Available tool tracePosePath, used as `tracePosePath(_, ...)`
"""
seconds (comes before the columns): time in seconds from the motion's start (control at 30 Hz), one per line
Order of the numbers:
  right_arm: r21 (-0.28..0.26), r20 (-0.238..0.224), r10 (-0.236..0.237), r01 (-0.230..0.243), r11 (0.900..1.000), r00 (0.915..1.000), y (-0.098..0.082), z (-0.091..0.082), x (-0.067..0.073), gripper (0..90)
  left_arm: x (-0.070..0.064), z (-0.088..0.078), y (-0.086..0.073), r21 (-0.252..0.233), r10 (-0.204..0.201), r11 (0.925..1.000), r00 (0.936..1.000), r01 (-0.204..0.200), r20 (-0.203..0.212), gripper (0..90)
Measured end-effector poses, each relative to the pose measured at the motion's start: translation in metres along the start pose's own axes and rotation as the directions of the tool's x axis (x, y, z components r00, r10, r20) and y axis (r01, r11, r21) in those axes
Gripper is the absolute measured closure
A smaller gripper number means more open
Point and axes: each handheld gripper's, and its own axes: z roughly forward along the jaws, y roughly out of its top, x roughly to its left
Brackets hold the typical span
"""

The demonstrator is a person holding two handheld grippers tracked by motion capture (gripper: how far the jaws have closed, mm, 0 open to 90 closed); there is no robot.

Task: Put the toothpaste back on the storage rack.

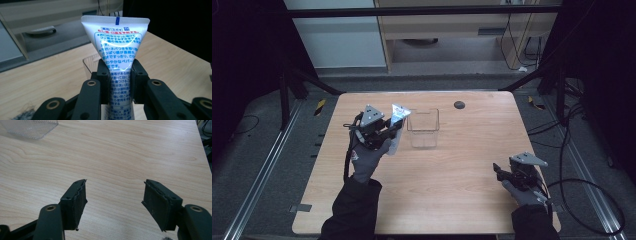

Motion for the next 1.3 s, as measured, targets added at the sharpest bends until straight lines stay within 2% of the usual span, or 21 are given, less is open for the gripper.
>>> tracePosePath(0.2, -0.002, -0.003, -0.003, 0.003, 1.000, 1.0000, 0.000, 0.001, 0.002, 34.3, 0.004, 0.010, 0.010, -0.052, -0.027, 0.9983, 0.9996, 0.026, -0.013, 73.0)
tracePosePath(0.3, -0.004, -0.002, -0.007, 0.007, 1.000, 1.0000, 0.000, 0.001, 0.002, 34.2, 0.004, 0.025, 0.015, -0.052, -0.030, 0.9982, 0.9995, 0.030, -0.010, 73.0)
tracePosePath(0.4, -0.005, -0.004, -0.004, 0.004, 1.000, 1.0000, 0.000, 0.000, 0.001, 34.1, 0.005, 0.033, 0.016, -0.056, -0.042, 0.9975, 0.9991, 0.042, -0.002, 73.0)
tracePosePath(0.53, -0.003, -0.007, -0.002, 0.002, 1.000, 1.0000, -0.001, 0.001, 0.001, 34.1, 0.008, 0.049, 0.020, -0.084, -0.073, 0.9939, 0.9974, 0.072, -0.002, 73.0)
tracePosePath(0.87, -0.004, -0.008, 0.001, -0.001, 1.000, 1.0000, -0.001, 0.002, -0.001, 34.1, 0.012, 0.069, 0.027, -0.150, -0.111, 0.9830, 0.9937, 0.107, -0.019, 72.9)
tracePosePath(1.1, -0.007, -0.010, 0.000, 0.000, 1.000, 1.0000, -0.001, 0.002, 0.000, 34.1, 0.017, 0.080, 0.032, -0.169, -0.139, 0.9764, 0.9903, 0.135, -0.013, 72.9)
tracePosePath(1.3, -0.007, -0.013, 0.007, -0.007, 1.000, 0.9999, -0.001, 0.002, -0.001, 34.2, 0.017, 0.092, 0.035, -0.167, -0.140, 0.9767, 0.9901, 0.135, -0.014, 72.9)
